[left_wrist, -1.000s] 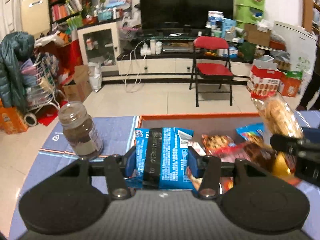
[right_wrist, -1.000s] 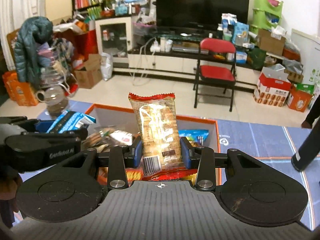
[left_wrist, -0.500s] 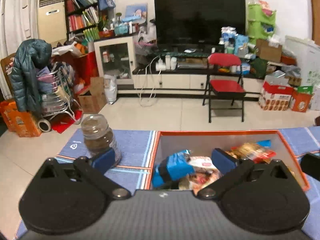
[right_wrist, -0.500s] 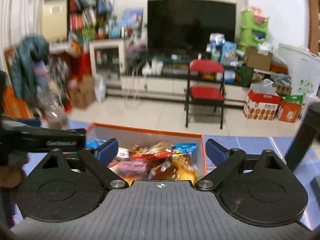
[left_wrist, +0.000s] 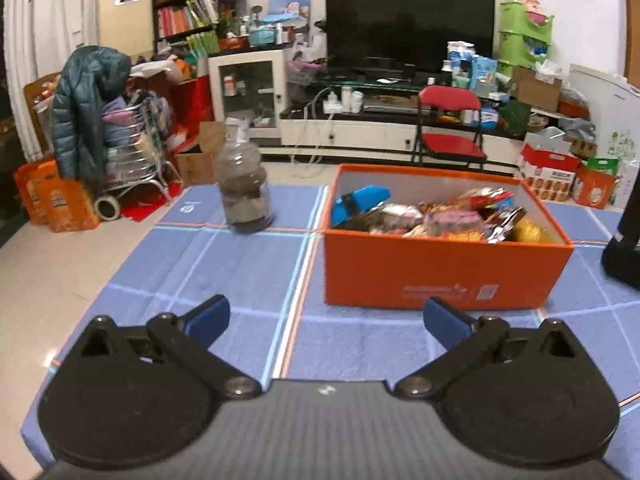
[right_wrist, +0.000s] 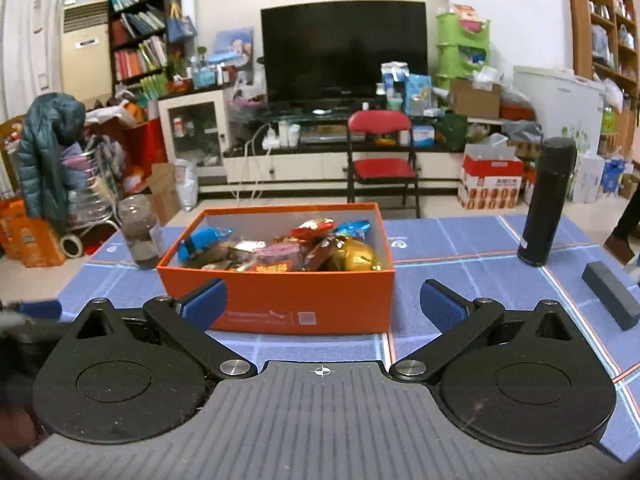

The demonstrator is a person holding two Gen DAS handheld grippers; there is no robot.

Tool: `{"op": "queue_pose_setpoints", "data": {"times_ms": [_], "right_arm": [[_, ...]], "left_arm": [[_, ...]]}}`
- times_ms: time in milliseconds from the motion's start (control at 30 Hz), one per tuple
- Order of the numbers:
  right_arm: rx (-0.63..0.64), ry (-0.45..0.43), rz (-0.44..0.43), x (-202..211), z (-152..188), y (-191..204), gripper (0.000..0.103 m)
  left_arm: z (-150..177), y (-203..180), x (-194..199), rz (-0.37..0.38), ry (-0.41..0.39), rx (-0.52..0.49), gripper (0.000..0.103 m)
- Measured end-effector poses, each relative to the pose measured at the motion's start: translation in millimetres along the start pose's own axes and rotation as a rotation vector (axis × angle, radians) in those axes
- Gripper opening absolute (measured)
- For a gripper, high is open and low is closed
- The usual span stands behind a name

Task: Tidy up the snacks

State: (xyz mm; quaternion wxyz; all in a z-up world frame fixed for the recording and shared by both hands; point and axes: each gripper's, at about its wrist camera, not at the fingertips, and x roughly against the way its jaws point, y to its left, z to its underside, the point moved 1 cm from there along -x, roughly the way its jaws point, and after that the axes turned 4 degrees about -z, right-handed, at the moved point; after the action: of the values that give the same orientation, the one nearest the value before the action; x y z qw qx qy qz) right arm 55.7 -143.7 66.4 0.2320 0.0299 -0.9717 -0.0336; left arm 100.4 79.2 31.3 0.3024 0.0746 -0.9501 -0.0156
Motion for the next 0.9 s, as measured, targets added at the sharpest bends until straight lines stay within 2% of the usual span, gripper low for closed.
{"op": "queue_pose_setpoints", "data": {"times_ms": [133,400,633,800,900], "right_arm": [[0.040,0.001,0.036,1,-5,16,0.095],[0.046,0.050,0.045,-14,-8,28,0.095],[0.051,0.065,0.059,-19,-5,31,0.095],[0.055,0.080,0.060,-22,-3,31,0.095],[0.052,0.076,0.060,-22,-4,29,0.095]], "left_arm": [[2,3,-5,-0.035,0.000,0.003,0.102],[-4,13,-6,-0.034,-0.009,0.021,0.102],[-6,21,-6,-0.030,0.018,0.061,0.102],[-5,17,-7,-0.038,0.034,0.036,0.102],[-5,15,-6,-0.013,0.037,0.048,0.102]]}}
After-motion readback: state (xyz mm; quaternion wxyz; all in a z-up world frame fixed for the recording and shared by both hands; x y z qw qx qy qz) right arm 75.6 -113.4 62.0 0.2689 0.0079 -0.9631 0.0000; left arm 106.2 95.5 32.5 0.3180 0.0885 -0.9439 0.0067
